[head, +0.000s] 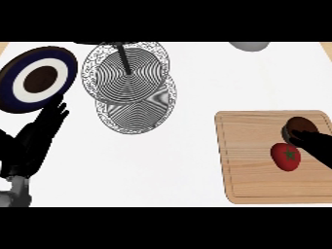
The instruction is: Pick the tomato from the cutting board and place it in the tiered basket
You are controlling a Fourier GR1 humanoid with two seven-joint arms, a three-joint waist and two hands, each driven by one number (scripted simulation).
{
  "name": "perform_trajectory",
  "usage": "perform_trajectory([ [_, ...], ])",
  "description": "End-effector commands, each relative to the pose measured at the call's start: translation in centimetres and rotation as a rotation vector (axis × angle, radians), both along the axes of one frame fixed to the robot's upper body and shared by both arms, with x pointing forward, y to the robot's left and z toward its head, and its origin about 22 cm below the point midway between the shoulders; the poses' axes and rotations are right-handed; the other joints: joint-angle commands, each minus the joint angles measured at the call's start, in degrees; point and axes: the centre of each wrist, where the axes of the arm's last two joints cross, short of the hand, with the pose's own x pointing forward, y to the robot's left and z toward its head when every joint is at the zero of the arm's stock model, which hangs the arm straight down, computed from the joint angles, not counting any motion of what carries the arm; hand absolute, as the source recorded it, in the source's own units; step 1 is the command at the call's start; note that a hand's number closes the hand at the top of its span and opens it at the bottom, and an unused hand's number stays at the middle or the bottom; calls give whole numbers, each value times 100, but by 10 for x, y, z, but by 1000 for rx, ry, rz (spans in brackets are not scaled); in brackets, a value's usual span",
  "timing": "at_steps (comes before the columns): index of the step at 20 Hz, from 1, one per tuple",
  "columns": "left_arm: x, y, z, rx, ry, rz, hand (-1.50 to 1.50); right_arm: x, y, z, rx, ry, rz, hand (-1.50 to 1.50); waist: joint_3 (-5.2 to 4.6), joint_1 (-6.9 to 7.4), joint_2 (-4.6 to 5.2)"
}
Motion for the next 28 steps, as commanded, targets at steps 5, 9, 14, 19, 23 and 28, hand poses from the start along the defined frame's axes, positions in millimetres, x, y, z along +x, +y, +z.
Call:
perform_trajectory([
  [5, 1, 1, -17, 12, -8, -3, 0, 11, 11, -35, -50, 10, -101, -150, 4, 38, 13],
  [9, -2, 12, -16, -6, 12, 1, 0, 19, 6, -79, -91, 20, -111, -150, 7, 60, 16],
  [14, 2, -13, -14, 1, 11, 4, 0, 10, 22, -99, -74, -30, -116, -150, 6, 21, 10],
  [19, 17, 1, -3, -18, 1, -10, 0, 37, -4, -102, -90, -90, -144, -150, 5, 17, 14],
  [23, 10, 6, -3, 14, -12, -4, 0, 62, -20, -105, -132, -98, -160, -150, 6, 51, 17],
  [28, 16, -4, 0, 1, 1, 3, 0, 52, -9, -116, -186, 50, -115, 150, 5, 32, 12],
])
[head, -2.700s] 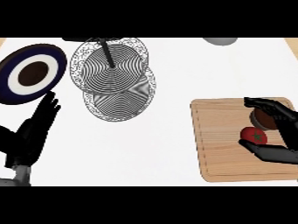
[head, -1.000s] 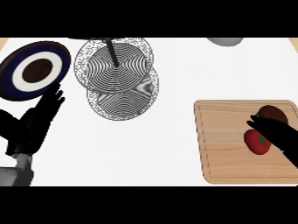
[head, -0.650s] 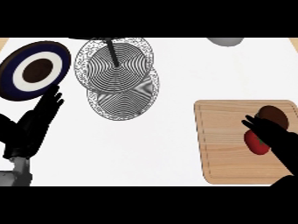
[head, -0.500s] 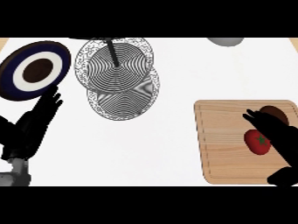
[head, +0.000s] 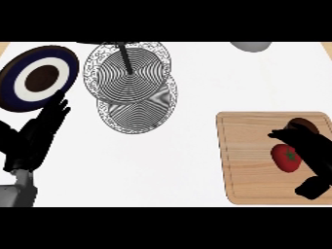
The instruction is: Pick the tomato from the cutting board and place it in the tiered basket
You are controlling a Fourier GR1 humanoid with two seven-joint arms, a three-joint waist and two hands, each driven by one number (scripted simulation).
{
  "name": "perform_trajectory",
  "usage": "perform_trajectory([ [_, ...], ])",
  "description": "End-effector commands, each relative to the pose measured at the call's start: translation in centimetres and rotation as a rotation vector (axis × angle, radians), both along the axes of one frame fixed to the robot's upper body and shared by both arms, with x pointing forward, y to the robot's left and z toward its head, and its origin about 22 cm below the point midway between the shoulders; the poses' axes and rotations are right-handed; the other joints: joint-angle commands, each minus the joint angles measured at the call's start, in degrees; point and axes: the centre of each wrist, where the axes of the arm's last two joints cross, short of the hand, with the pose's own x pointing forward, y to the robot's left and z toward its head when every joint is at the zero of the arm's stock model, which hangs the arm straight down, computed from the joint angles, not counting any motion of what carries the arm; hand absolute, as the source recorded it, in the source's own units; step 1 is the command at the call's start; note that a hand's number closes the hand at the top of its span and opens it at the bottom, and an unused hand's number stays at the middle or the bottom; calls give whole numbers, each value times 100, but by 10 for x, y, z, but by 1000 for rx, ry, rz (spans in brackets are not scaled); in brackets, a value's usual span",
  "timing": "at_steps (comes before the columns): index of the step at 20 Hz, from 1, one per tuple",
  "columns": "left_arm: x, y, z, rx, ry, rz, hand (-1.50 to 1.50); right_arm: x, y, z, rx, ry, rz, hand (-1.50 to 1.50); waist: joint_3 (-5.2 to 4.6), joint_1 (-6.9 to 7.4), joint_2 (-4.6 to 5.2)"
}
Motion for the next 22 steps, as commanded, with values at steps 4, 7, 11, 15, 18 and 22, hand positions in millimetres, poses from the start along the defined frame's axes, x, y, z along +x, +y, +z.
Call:
perform_trajectory([
  [4, -15, 0, 2, -19, 4, -9, 0, -15, -1, -26, -96, 86, 80, 150, 17, 0, 5],
  [7, -6, -1, -6, 3, -4, 9, 0, -5, 3, -26, -109, 57, 108, 150, 16, -12, 11],
  [11, 3, -4, 9, -13, -10, -2, 0, 9, -3, -31, -118, -18, 140, 150, 18, -2, 17],
  [15, -14, 2, 5, -7, -9, 9, 0, -7, 13, -13, -46, -174, 122, 150, 17, -27, 0],
  [18, -21, 11, -5, 10, 23, 43, 0, -31, 36, -30, -62, -145, -313, 150, -6, -325, -87],
  [22, -29, 24, -13, 18, 45, 124, 0, -61, 34, -43, -58, -151, -683, 150, -37, -854, -207],
])
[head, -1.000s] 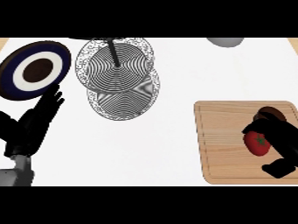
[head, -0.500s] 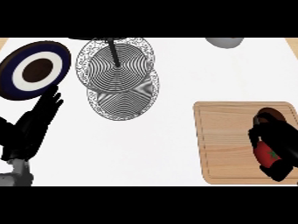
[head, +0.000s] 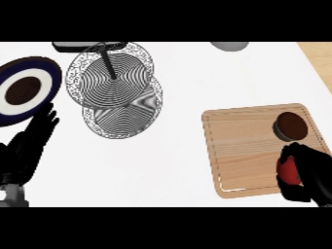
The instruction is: Pick the tomato from the cutting board and place it in the tiered basket
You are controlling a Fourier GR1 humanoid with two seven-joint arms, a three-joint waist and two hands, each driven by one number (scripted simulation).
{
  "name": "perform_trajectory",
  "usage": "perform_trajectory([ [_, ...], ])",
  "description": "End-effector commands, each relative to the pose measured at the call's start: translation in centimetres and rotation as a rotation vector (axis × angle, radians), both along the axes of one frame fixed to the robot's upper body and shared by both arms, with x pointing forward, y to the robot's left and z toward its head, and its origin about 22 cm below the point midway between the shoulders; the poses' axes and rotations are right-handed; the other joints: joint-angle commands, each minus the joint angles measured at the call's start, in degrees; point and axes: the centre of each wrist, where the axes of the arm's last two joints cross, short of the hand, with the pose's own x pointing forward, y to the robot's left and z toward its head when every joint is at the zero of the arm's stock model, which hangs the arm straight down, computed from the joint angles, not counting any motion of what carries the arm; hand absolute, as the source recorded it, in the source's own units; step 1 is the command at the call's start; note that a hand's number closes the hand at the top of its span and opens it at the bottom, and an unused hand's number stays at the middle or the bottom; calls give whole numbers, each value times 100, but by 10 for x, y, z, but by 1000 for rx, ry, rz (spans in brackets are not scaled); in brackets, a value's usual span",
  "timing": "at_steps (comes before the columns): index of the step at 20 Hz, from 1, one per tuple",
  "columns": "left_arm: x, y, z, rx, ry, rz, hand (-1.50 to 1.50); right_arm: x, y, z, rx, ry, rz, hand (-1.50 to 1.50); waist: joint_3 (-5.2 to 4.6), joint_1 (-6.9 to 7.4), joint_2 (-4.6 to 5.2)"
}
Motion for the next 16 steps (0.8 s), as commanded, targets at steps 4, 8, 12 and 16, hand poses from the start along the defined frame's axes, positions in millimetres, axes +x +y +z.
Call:
perform_trajectory([
  [4, -7, 10, -3, 1, 12, 46, 0, -29, 60, 29, 152, -291, -421, 150, 39, -178, -41],
  [8, -3, 4, 3, 11, 8, 2, 0, -39, 109, 80, 315, -558, -403, 150, 48, 35, -26],
  [12, 0, 2, 2, 6, 2, -29, 0, -64, 142, 118, 356, -657, -389, 150, 44, 238, 52],
  [16, 1, -7, 6, 0, 0, -71, 0, -84, 181, 133, 373, -643, -372, 150, 54, 422, 88],
])
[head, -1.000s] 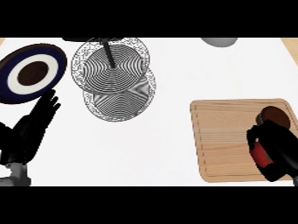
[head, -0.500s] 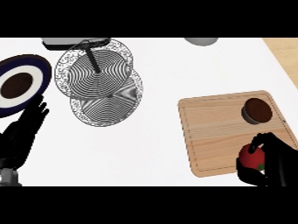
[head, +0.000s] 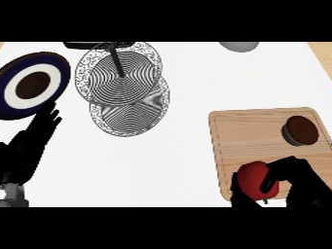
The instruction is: Pick the tomato from the cutting board and place it in the tiered basket
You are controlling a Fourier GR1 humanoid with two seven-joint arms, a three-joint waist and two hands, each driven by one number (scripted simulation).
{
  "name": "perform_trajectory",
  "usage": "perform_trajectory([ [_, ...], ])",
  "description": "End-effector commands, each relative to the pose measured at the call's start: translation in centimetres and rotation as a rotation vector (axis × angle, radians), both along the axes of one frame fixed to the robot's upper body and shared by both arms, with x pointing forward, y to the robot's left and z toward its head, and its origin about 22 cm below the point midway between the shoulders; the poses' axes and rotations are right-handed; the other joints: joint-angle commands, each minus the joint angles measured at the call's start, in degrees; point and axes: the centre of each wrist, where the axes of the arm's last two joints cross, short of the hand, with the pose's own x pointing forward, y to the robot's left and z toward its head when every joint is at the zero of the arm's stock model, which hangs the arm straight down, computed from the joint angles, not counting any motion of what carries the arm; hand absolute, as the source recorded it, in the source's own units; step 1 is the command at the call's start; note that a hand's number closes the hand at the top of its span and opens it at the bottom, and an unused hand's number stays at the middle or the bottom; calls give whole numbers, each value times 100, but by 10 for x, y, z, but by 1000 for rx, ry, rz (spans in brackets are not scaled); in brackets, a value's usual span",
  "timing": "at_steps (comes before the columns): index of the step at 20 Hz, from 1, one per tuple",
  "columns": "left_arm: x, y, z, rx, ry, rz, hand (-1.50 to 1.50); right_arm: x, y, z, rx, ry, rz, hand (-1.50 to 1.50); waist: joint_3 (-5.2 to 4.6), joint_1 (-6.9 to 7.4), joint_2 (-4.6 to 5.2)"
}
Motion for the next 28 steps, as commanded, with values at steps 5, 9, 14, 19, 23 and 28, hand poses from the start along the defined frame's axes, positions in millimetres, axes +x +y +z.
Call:
perform_trajectory([
  [5, 16, -11, 10, -2, -39, -45, 0, -19, 68, 30, -3, -30, 21, 150, 6, 331, 122],
  [9, 21, -10, 11, 5, -19, -74, 0, -5, 80, 39, -17, -42, 17, 150, 9, 431, 156],
  [14, 15, -29, 0, -4, -20, -111, 0, 26, 89, 46, 5, -46, -9, 150, 13, 607, 179],
  [19, 24, -37, 6, 3, -40, -119, 0, 67, 95, 59, 9, -31, -35, 150, 17, 745, 229],
  [23, 30, -35, 10, -10, -50, -138, 0, 87, 107, 70, 11, 8, -52, 150, 17, 756, 188],
  [28, 29, -43, 3, -9, -40, -155, 0, 121, 112, 76, 50, 69, -74, 150, 24, 815, 195],
])
